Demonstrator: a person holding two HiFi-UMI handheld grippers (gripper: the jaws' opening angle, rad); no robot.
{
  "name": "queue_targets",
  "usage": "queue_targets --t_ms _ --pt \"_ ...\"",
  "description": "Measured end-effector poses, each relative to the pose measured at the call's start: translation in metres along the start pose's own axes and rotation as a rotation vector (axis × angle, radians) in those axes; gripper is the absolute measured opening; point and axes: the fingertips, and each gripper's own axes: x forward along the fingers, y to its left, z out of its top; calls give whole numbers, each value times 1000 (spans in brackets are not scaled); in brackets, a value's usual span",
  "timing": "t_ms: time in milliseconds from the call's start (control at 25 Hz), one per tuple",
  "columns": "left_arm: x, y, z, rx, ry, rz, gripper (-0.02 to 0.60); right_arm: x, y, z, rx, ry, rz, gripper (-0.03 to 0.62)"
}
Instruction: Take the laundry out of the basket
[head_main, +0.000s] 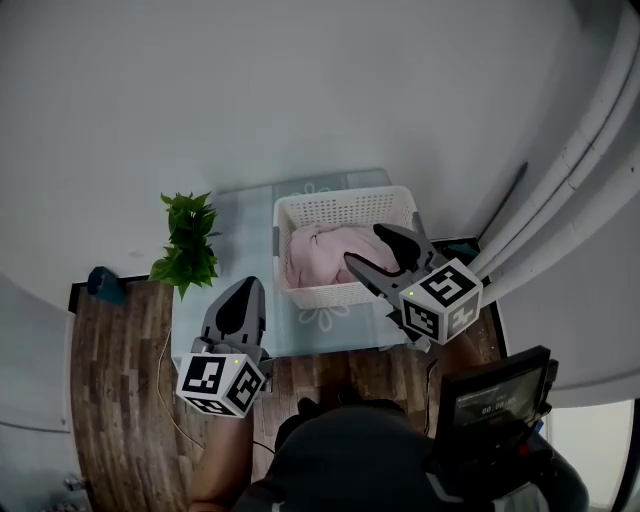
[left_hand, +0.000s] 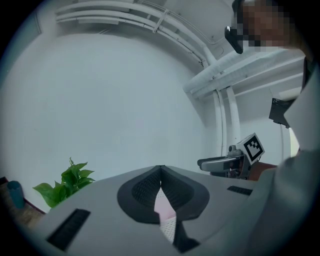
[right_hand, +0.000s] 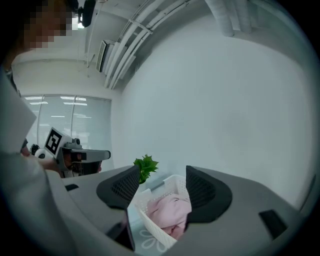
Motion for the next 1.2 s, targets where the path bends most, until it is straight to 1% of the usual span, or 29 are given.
queue_targets --t_ms 160,280,360,480,600,720,840,920,1000,1200 --pt "2 23 2 -15 2 -6 9 23 -2 -17 -14 98 -50 349" --pt "2 38 8 -50 -18 -36 9 38 -8 -24 -9 135 -94 386" --pt "5 47 6 -44 -16 -48 9 51 -9 -31 -12 170 -92 395" --pt "15 59 -6 -34 13 -47 9 70 -15 -47 -19 234 -81 402" --pt "28 67 -18 -22 47 -44 11 89 -26 -67 -17 318 -44 422" --pt "46 76 -26 -19 80 -33 11 112 -39 -93 -63 436 12 467" --pt "59 84 -37 -27 114 -8 11 130 -46 -129 -112 567 88 488" --pt "67 87 -42 -24 129 1 11 141 -49 -150 -137 634 136 493" --pt "74 86 -47 -19 140 2 11 149 -55 -167 -159 689 164 497" --pt "87 87 -64 -19 186 16 11 166 -57 -205 -200 798 233 497"
